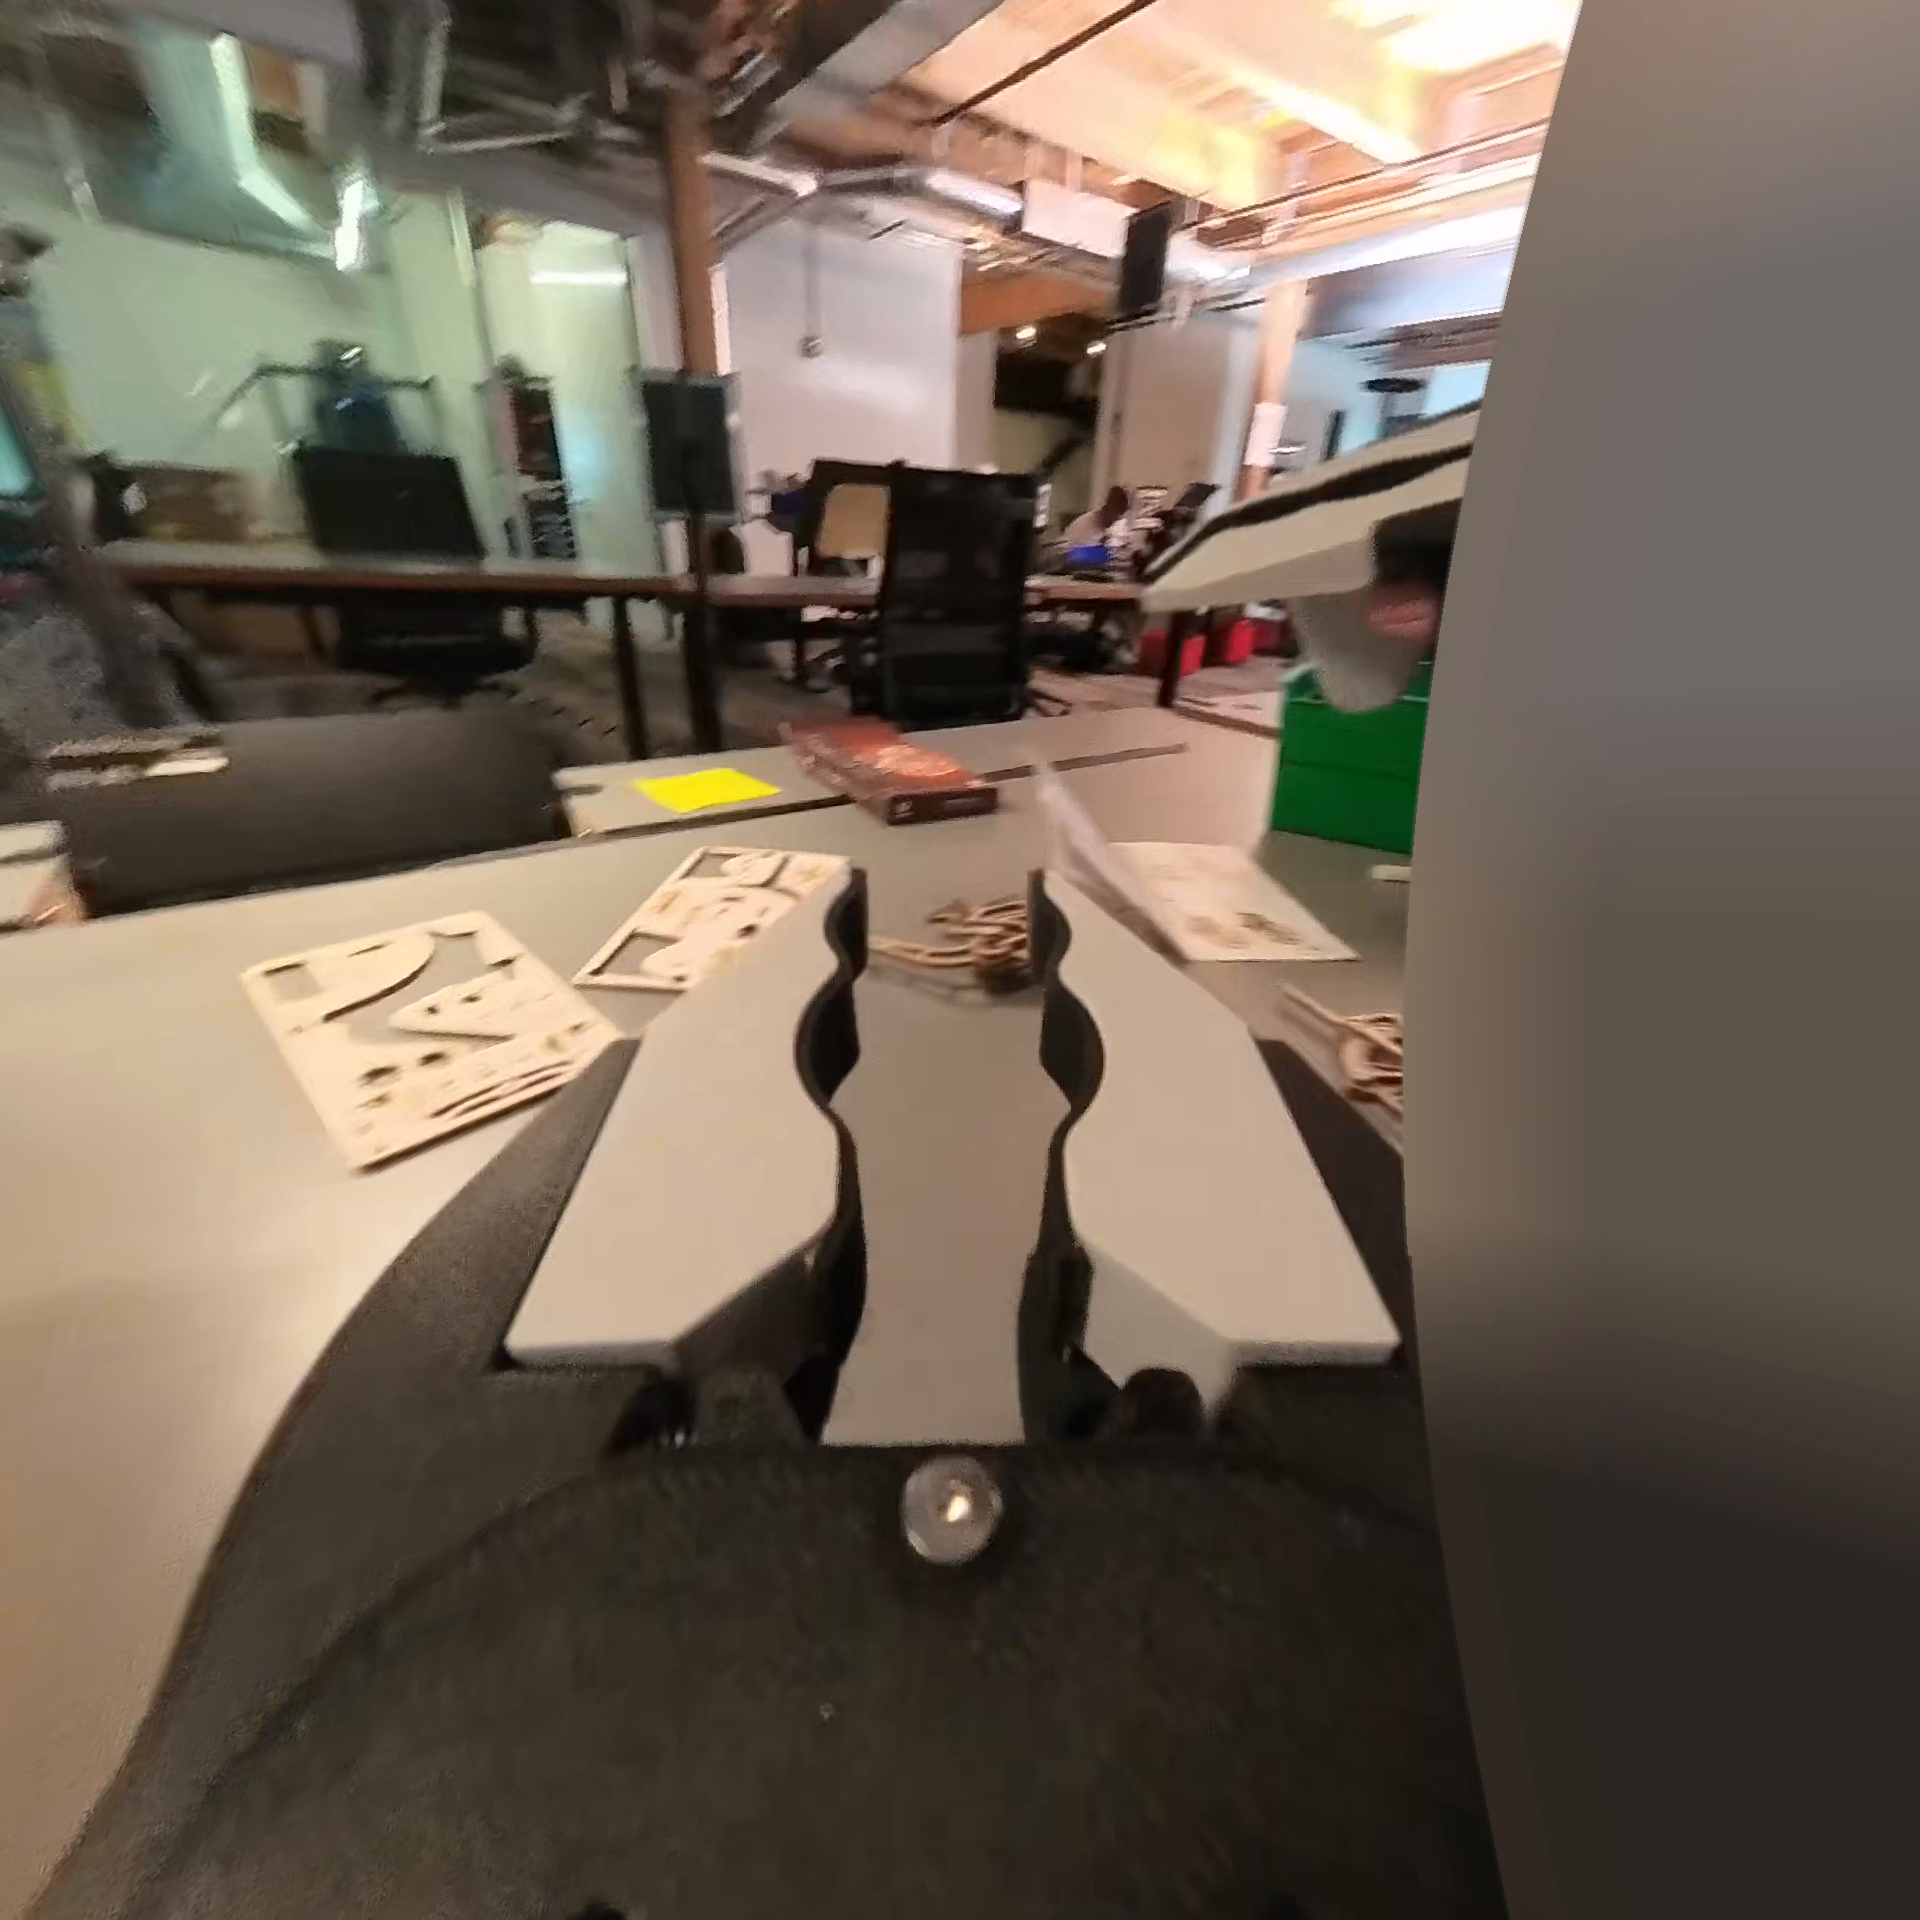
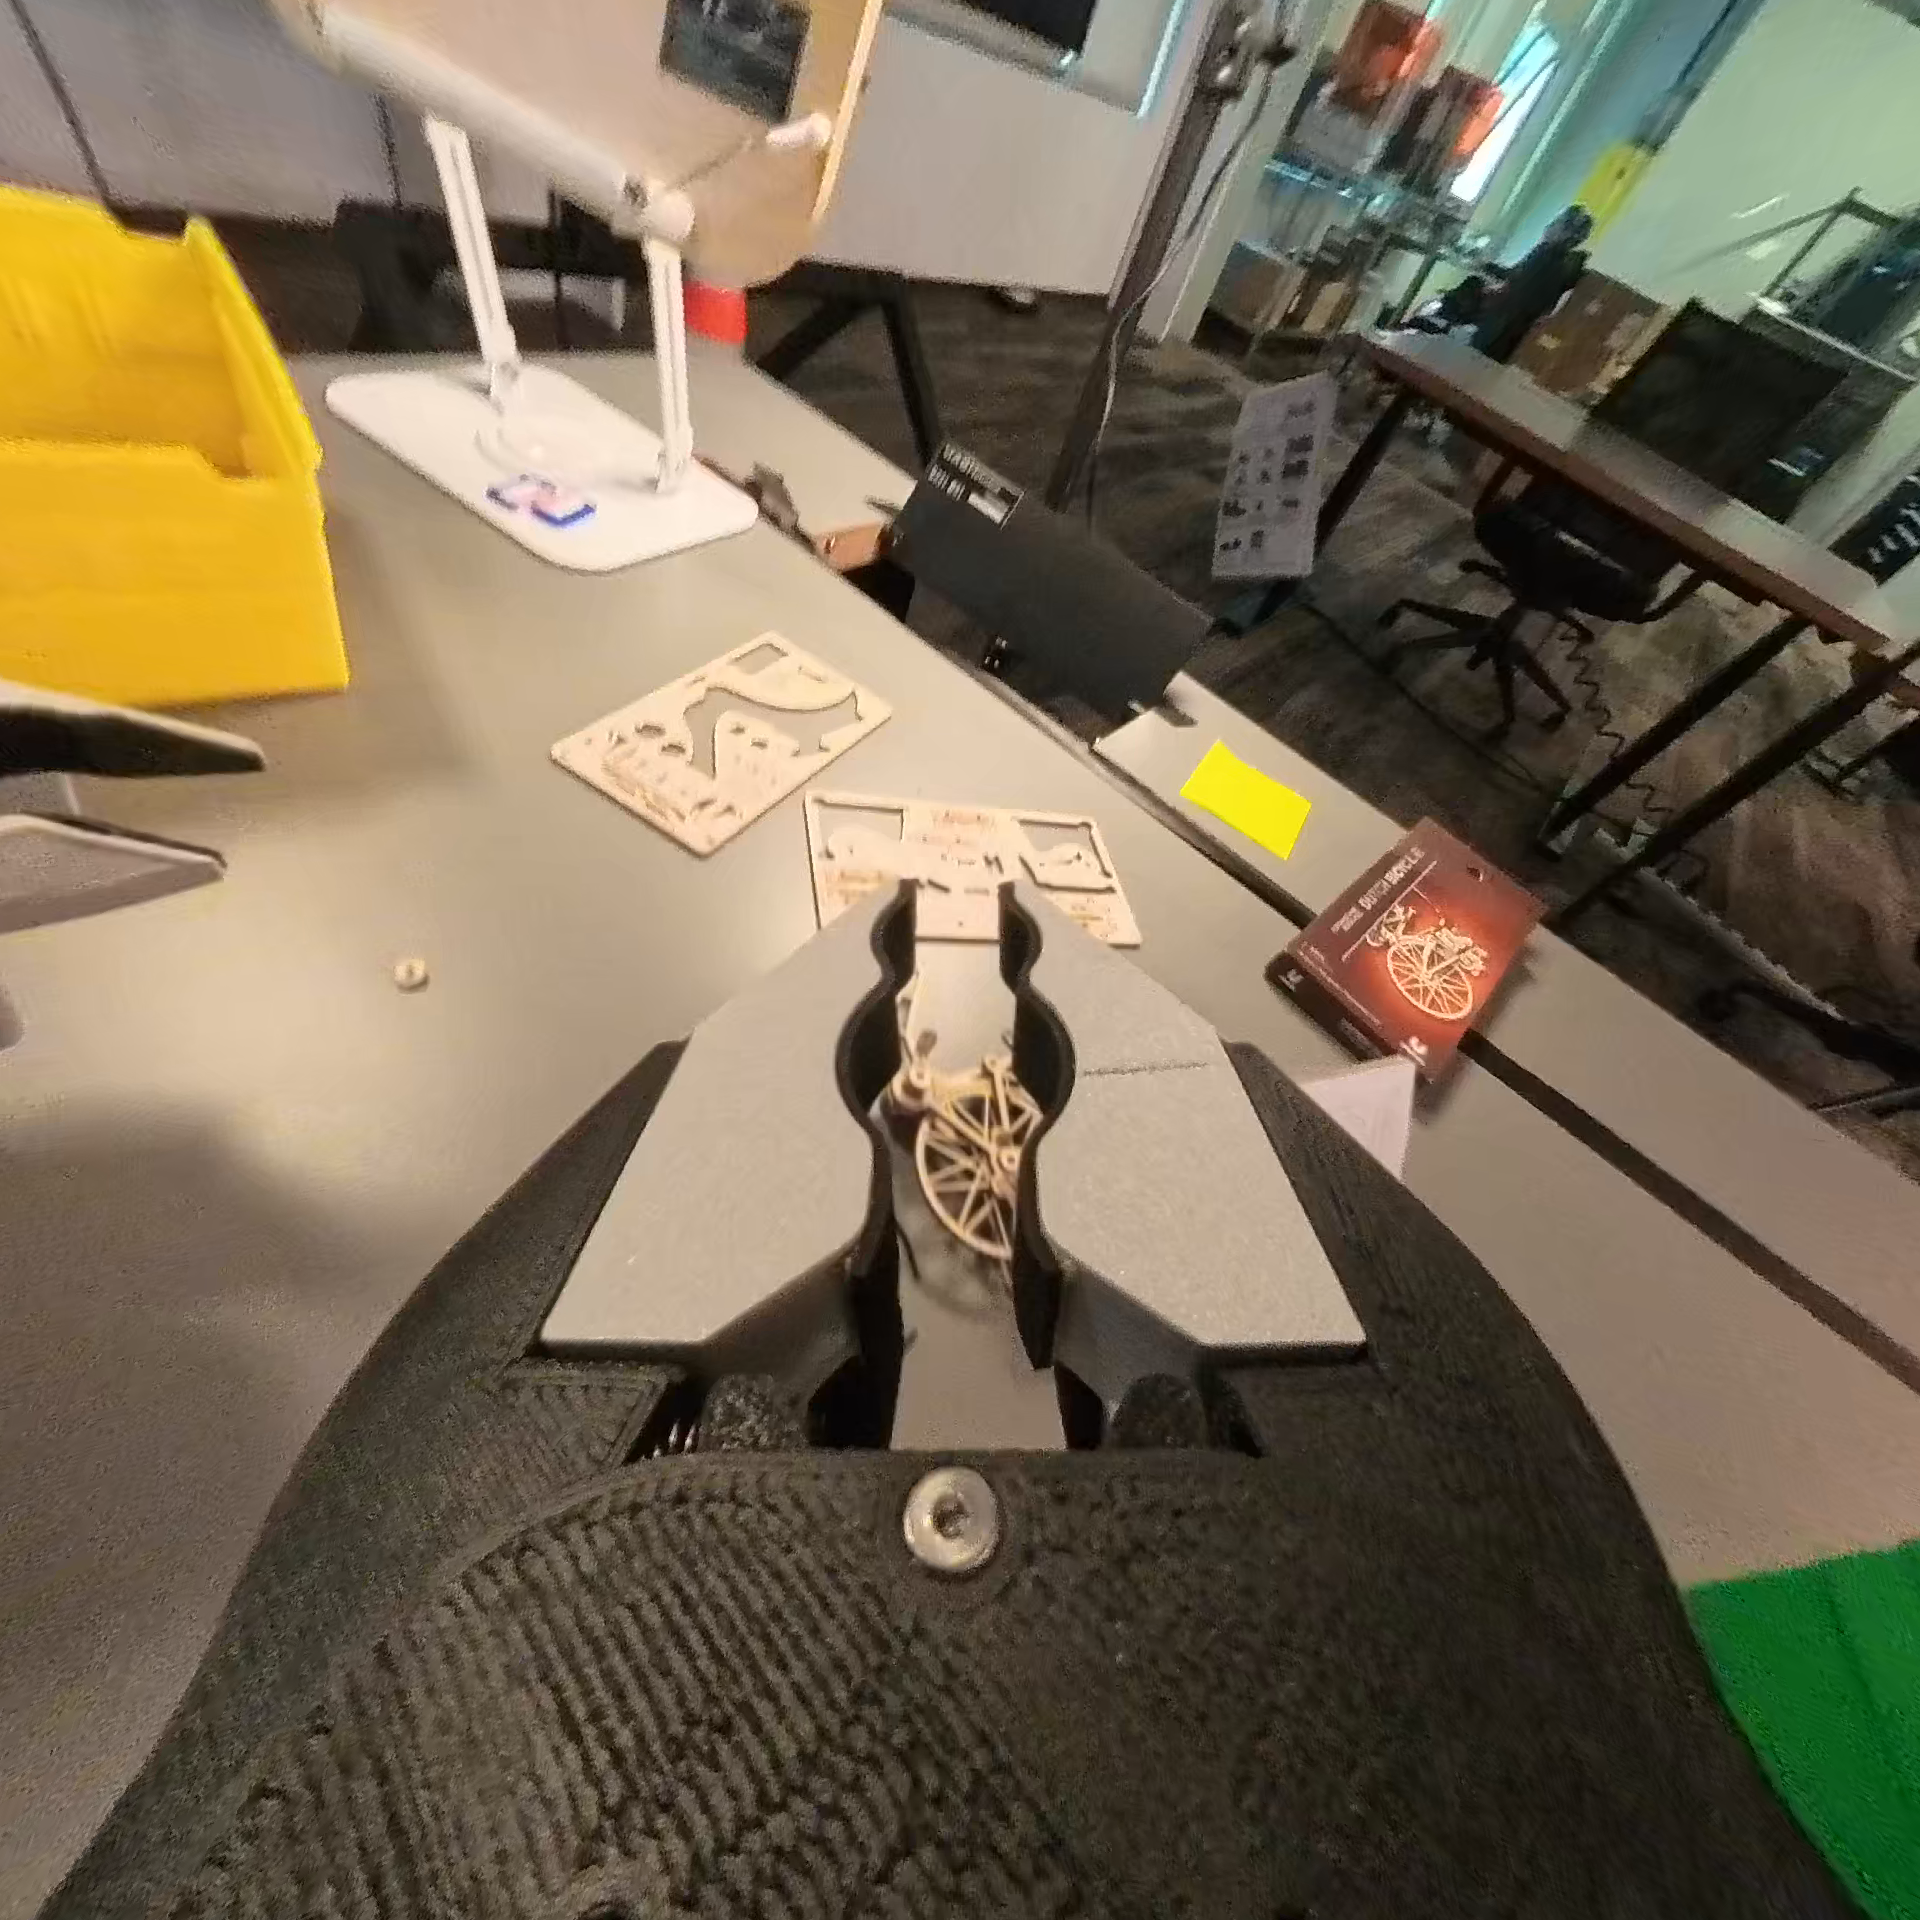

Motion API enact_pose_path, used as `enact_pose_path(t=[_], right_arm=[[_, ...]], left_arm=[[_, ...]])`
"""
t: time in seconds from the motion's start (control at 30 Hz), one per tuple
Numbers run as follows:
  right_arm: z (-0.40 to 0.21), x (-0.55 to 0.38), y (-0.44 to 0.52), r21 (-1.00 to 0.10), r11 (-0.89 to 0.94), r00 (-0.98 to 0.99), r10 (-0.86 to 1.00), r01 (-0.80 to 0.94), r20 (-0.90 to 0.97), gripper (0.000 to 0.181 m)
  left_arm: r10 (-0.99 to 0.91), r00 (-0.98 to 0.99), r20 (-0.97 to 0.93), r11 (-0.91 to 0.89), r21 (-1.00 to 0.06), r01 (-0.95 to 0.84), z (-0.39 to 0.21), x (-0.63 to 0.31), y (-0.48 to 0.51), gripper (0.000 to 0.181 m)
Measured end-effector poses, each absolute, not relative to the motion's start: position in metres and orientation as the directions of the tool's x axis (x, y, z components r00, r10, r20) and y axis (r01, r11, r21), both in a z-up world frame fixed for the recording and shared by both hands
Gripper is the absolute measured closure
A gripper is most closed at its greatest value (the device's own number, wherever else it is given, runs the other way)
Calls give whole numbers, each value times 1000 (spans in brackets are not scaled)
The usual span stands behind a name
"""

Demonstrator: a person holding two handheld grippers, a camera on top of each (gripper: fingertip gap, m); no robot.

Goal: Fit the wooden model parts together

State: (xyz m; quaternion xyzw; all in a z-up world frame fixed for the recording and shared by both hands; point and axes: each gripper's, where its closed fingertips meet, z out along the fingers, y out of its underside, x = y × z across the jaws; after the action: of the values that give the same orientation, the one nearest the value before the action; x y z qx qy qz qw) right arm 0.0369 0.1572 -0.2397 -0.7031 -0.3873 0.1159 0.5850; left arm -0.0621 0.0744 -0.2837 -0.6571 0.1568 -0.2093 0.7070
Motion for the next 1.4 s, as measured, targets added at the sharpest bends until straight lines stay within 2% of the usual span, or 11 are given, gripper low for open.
enact_pose_path(t=[0.13,0.27,0.37,0.43,0.5,0.53,0.7,0.83,1.03,1.13,1.4], right_arm=[[-239,10,169,-945,-35,692,690,325,212,167],[-258,-22,172,-951,-15,658,725,308,201,166],[-281,-41,168,-952,1,629,750,305,202,164],[-302,-52,169,-940,-53,607,775,337,174,158],[-322,-60,171,-924,-119,597,791,363,133,150],[-329,-64,171,-924,-143,594,797,355,105,149],[-349,-84,164,-929,-168,579,814,329,58,147],[-356,-88,162,-922,-152,573,815,357,87,146],[-355,-88,163,-933,-106,580,805,344,122,145],[-352,-97,153,-950,-130,534,844,283,44,151],[-359,-91,157,-930,-87,545,828,358,132,155]], left_arm=[[-415,902,116,-44,-993,107,-288,-107,116,151],[-355,931,85,-81,-995,60,-294,-140,170,149],[-290,957,-22,-174,-982,-75,-317,-152,217,137],[-235,960,-153,-181,-963,-198,-330,-158,241,135],[-211,961,-178,-196,-955,-220,-339,-163,253,134],[-223,961,-161,-240,-947,-214,-345,-164,256,130],[-267,958,-107,-501,-834,-233,-381,-165,246,79],[-288,955,-67,-589,-774,-231,-400,-159,237,63],[-295,953,72,-620,-773,-133,-408,-156,232,67],[-294,954,54,-634,-759,-153,-412,-156,230,68],[-271,962,17,-649,-742,-169,-416,-159,226,75]])
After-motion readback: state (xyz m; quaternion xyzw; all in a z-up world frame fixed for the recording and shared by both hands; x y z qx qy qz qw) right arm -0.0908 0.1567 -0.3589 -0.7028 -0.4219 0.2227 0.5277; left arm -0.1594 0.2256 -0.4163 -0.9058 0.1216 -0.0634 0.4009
